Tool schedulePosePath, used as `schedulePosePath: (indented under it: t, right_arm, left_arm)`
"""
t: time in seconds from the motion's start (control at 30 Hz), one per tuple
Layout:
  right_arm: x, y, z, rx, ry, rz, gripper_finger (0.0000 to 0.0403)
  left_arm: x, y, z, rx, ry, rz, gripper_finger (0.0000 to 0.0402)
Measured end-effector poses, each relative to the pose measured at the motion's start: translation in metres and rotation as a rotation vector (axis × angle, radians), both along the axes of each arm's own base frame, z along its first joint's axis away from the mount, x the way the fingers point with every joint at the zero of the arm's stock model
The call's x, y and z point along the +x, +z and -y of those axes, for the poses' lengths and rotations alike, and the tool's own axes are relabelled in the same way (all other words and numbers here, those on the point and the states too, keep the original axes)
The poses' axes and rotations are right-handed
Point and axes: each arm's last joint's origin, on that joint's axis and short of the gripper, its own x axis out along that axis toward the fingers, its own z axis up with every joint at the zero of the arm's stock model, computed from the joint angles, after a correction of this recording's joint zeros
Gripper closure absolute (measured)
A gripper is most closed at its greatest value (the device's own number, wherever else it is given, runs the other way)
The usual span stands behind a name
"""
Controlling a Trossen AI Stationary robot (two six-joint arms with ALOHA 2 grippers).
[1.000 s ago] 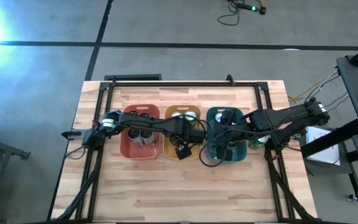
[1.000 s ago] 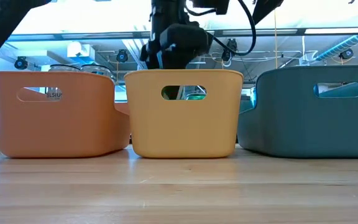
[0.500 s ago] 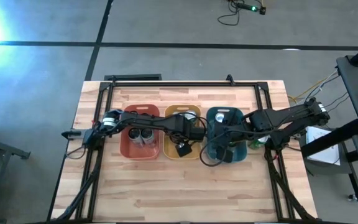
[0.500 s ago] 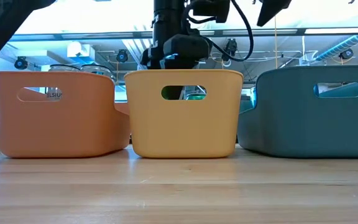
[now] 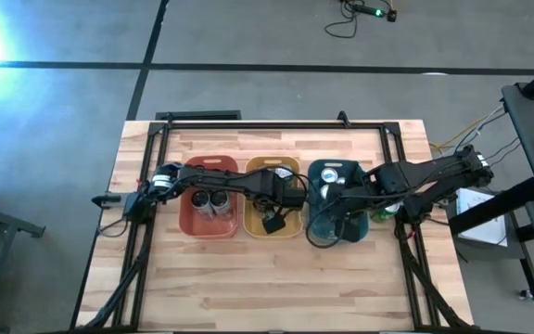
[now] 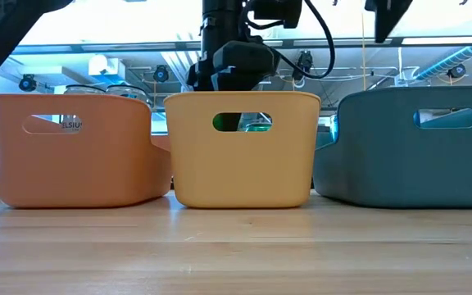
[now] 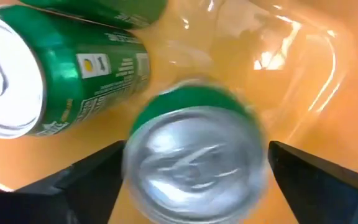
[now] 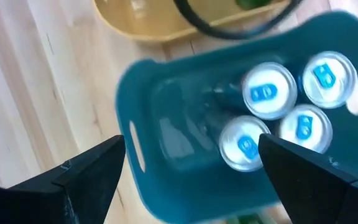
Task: Sort soda cans
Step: Put the left green soda can into the yellow bin, then put the green soda can into the yellow bin
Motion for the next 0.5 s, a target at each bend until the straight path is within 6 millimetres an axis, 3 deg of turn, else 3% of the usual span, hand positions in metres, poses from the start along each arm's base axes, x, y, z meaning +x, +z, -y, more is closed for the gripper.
schedulePosePath:
  t: [0.2,0.5]
  right_arm:
    - [-0.027,0.012,0.007,-0.01,-0.027,-0.059,0.0039]
    - [-0.082,0.033,0.023,0.019,-0.108,0.022,0.0039]
  left_arm:
    - [-0.005,0.011,0.001,-0.007,-0.031,0.01,0.0007]
    - [-0.036,0.082,0.016,0.078,0.013,0.245,0.0016]
